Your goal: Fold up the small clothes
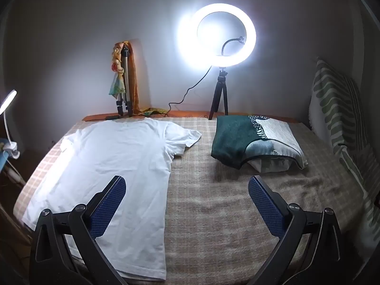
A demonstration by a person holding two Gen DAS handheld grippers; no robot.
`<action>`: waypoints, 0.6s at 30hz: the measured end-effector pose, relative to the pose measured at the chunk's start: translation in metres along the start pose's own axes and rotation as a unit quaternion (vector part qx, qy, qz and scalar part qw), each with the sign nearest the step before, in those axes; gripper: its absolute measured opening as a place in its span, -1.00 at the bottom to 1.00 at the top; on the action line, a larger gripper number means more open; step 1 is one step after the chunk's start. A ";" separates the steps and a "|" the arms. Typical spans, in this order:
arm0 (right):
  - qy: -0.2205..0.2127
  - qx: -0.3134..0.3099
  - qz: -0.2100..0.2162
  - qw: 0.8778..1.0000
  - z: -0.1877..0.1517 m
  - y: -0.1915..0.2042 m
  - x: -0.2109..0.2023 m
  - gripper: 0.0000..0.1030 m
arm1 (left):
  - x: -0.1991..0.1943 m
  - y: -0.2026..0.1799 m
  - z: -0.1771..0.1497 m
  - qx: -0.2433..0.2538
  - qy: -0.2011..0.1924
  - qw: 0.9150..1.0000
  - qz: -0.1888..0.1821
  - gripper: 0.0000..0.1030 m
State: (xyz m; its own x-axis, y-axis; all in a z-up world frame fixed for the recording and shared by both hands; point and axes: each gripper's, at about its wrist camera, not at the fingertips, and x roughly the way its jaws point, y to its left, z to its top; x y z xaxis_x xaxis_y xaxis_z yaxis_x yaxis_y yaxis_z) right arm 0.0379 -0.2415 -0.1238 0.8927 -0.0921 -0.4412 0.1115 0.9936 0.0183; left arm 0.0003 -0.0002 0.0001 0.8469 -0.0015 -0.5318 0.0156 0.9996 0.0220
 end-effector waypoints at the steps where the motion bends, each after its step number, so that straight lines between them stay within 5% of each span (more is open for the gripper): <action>1: 0.000 0.000 0.001 1.000 0.000 0.000 0.000 0.99 | 0.000 0.000 0.000 0.000 -0.001 1.000 0.000 0.99; 18: -0.010 0.000 -0.002 1.000 0.000 0.001 -0.004 0.99 | 0.000 0.000 -0.005 -0.008 -0.004 1.000 0.002 0.99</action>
State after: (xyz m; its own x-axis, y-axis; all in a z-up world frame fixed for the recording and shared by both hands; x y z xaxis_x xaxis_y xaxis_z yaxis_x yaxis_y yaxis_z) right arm 0.0350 -0.2400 -0.1217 0.9011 -0.0970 -0.4226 0.1149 0.9932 0.0170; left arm -0.0022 -0.0002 -0.0040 0.8510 0.0029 -0.5252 0.0034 0.9999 0.0109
